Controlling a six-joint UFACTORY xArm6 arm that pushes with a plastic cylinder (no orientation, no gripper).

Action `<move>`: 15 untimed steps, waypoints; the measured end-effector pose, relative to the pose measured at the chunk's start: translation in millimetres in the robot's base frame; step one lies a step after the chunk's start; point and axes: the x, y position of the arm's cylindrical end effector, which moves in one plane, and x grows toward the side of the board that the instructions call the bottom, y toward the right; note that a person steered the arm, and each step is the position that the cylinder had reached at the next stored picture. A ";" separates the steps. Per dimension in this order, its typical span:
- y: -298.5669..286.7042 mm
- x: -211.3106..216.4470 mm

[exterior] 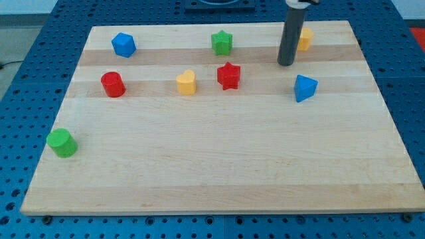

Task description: Push the red star towards the right bottom of the board

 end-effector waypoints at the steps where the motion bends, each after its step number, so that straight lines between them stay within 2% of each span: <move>1: -5.6 0.0; 3: -6.4 0.0; 4: -44.2 -2.4; 7: -104.1 -0.9; 10: -108.6 77.1; 12: -143.6 69.2; 14: -154.3 80.8; 15: -138.5 99.5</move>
